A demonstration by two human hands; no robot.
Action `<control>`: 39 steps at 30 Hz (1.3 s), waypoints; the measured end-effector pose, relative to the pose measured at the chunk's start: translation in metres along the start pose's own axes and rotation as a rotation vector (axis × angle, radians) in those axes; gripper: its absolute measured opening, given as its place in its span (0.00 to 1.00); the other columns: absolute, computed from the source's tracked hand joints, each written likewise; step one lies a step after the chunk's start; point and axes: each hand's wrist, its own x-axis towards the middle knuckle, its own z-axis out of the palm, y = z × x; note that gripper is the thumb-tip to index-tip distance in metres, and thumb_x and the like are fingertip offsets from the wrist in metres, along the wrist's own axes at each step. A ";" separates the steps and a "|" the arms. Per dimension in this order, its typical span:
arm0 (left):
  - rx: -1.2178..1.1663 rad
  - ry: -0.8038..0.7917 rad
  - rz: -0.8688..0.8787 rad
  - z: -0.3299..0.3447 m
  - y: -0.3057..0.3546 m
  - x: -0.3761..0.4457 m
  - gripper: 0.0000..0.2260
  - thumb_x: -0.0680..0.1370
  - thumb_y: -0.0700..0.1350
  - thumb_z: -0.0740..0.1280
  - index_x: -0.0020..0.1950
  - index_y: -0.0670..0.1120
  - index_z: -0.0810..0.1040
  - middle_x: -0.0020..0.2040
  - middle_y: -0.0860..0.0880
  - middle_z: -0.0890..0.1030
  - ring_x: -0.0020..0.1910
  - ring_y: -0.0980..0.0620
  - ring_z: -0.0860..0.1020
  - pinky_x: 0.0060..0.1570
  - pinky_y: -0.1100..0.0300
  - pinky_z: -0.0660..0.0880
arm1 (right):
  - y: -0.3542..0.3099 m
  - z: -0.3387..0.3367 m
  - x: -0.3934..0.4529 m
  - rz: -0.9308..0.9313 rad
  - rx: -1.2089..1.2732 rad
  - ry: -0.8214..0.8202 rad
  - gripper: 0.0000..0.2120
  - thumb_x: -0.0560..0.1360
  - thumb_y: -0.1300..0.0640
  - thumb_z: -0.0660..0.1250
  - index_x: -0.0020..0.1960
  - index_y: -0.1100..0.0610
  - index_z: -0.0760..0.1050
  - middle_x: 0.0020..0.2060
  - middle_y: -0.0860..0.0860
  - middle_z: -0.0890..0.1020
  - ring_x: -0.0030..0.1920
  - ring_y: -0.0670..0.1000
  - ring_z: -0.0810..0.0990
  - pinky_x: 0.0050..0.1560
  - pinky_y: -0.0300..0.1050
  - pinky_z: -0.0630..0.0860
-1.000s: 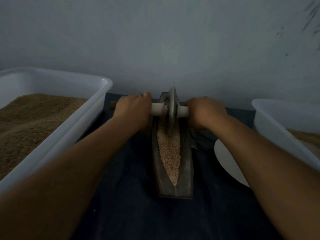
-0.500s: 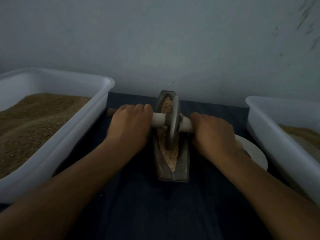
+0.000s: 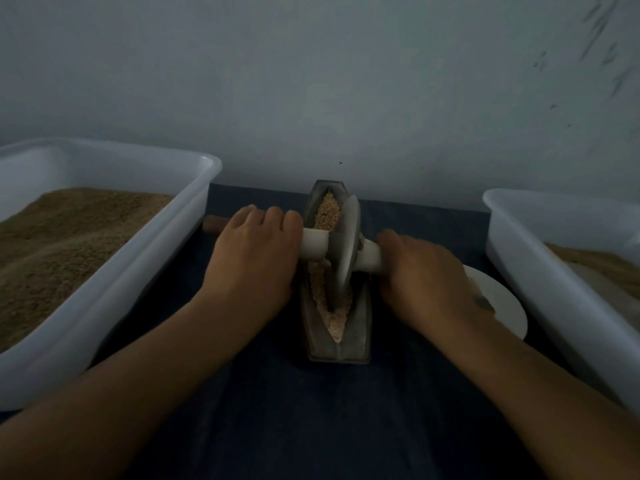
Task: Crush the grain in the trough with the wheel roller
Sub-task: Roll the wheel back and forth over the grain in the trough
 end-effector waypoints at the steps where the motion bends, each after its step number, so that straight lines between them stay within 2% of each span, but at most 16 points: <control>1: 0.000 -0.018 -0.012 0.004 -0.001 0.007 0.17 0.71 0.50 0.72 0.54 0.49 0.69 0.50 0.49 0.77 0.47 0.49 0.75 0.59 0.54 0.69 | 0.002 0.005 0.008 0.011 -0.026 -0.015 0.10 0.73 0.53 0.70 0.49 0.52 0.70 0.39 0.49 0.78 0.34 0.50 0.70 0.33 0.45 0.58; 4: -0.035 -0.071 -0.054 0.016 -0.007 0.029 0.17 0.71 0.50 0.73 0.54 0.49 0.69 0.50 0.48 0.77 0.47 0.49 0.77 0.53 0.54 0.70 | 0.006 0.014 0.036 0.038 -0.079 -0.058 0.12 0.71 0.50 0.70 0.51 0.50 0.72 0.40 0.49 0.80 0.39 0.54 0.78 0.30 0.45 0.56; 7: -0.085 -0.133 -0.089 0.029 -0.015 0.051 0.16 0.72 0.49 0.72 0.54 0.48 0.69 0.51 0.47 0.78 0.48 0.47 0.78 0.48 0.53 0.70 | 0.009 0.019 0.066 0.054 -0.092 -0.126 0.11 0.72 0.49 0.70 0.53 0.48 0.75 0.44 0.49 0.81 0.43 0.53 0.79 0.34 0.44 0.60; 9: -0.101 -0.183 -0.131 0.037 -0.021 0.067 0.16 0.74 0.48 0.71 0.56 0.47 0.69 0.53 0.46 0.78 0.49 0.45 0.78 0.45 0.53 0.69 | 0.010 0.021 0.085 0.076 -0.090 -0.155 0.09 0.74 0.52 0.69 0.53 0.49 0.77 0.46 0.50 0.81 0.44 0.53 0.78 0.36 0.42 0.62; 12: -0.152 -0.266 -0.189 0.045 -0.028 0.081 0.16 0.75 0.46 0.71 0.58 0.45 0.68 0.55 0.43 0.79 0.52 0.42 0.79 0.43 0.52 0.69 | 0.010 0.021 0.102 0.080 -0.135 -0.166 0.08 0.74 0.57 0.69 0.53 0.49 0.77 0.43 0.50 0.78 0.48 0.56 0.79 0.43 0.44 0.62; 14: -0.162 -0.287 -0.200 0.046 -0.029 0.081 0.16 0.75 0.46 0.71 0.58 0.46 0.68 0.55 0.43 0.79 0.52 0.42 0.79 0.42 0.51 0.69 | 0.010 0.021 0.104 0.066 -0.163 -0.160 0.07 0.75 0.59 0.67 0.52 0.51 0.77 0.44 0.52 0.79 0.48 0.57 0.79 0.40 0.44 0.61; 17: -0.106 -0.249 -0.184 0.043 -0.023 0.070 0.17 0.74 0.48 0.71 0.58 0.46 0.68 0.52 0.45 0.79 0.48 0.45 0.79 0.40 0.52 0.70 | 0.010 0.022 0.092 0.039 -0.174 -0.135 0.06 0.75 0.58 0.67 0.51 0.54 0.79 0.47 0.54 0.81 0.47 0.56 0.80 0.36 0.41 0.61; 19: -0.060 -0.194 -0.171 0.038 -0.019 0.058 0.17 0.74 0.48 0.72 0.56 0.47 0.68 0.51 0.46 0.79 0.47 0.46 0.79 0.39 0.53 0.68 | 0.008 0.020 0.078 0.035 -0.161 -0.093 0.04 0.75 0.57 0.68 0.49 0.55 0.77 0.45 0.54 0.81 0.43 0.56 0.80 0.34 0.42 0.62; 21: -0.040 -0.143 -0.156 0.031 -0.014 0.045 0.17 0.73 0.48 0.73 0.53 0.48 0.68 0.50 0.47 0.79 0.45 0.47 0.79 0.39 0.55 0.66 | 0.005 0.018 0.061 0.023 -0.192 -0.037 0.04 0.74 0.56 0.68 0.46 0.55 0.73 0.40 0.53 0.79 0.34 0.53 0.72 0.29 0.42 0.54; 23: -0.027 -0.085 -0.143 0.024 -0.010 0.030 0.17 0.72 0.49 0.74 0.52 0.48 0.68 0.49 0.49 0.79 0.44 0.50 0.78 0.40 0.57 0.65 | 0.002 0.012 0.044 0.009 -0.211 -0.002 0.09 0.72 0.56 0.68 0.42 0.53 0.68 0.36 0.51 0.77 0.32 0.54 0.69 0.29 0.44 0.48; 25: -0.010 -0.038 -0.131 0.016 -0.005 0.014 0.17 0.71 0.49 0.74 0.52 0.49 0.68 0.48 0.50 0.78 0.43 0.51 0.77 0.41 0.59 0.64 | -0.002 0.005 0.028 -0.009 -0.185 0.017 0.09 0.71 0.58 0.69 0.41 0.53 0.68 0.34 0.51 0.77 0.32 0.55 0.72 0.31 0.45 0.51; 28: -0.004 -0.020 -0.105 0.003 0.001 -0.007 0.17 0.71 0.50 0.73 0.52 0.50 0.68 0.48 0.50 0.77 0.43 0.52 0.76 0.43 0.59 0.64 | -0.006 -0.007 0.010 -0.023 -0.091 0.047 0.07 0.72 0.59 0.68 0.41 0.53 0.70 0.34 0.50 0.76 0.32 0.51 0.67 0.36 0.45 0.58; 33: -0.027 -0.041 -0.079 -0.016 0.002 -0.027 0.17 0.72 0.50 0.71 0.55 0.51 0.66 0.51 0.51 0.76 0.47 0.53 0.76 0.48 0.59 0.70 | -0.012 -0.026 -0.008 -0.063 -0.017 0.104 0.06 0.68 0.62 0.71 0.42 0.56 0.76 0.35 0.52 0.78 0.35 0.55 0.76 0.39 0.45 0.62; 37: 0.006 -0.075 -0.113 -0.019 0.003 -0.034 0.16 0.75 0.52 0.68 0.56 0.51 0.64 0.52 0.52 0.75 0.47 0.54 0.75 0.44 0.60 0.64 | -0.013 -0.028 -0.002 -0.115 -0.021 0.103 0.06 0.69 0.61 0.71 0.45 0.56 0.77 0.37 0.52 0.79 0.38 0.55 0.77 0.42 0.46 0.66; 39: 0.032 -0.086 -0.142 -0.018 0.006 -0.035 0.15 0.76 0.52 0.67 0.55 0.51 0.64 0.52 0.51 0.75 0.47 0.53 0.75 0.42 0.60 0.62 | -0.009 -0.023 0.010 -0.163 -0.023 0.064 0.05 0.69 0.62 0.70 0.43 0.56 0.76 0.37 0.52 0.79 0.38 0.55 0.76 0.42 0.46 0.65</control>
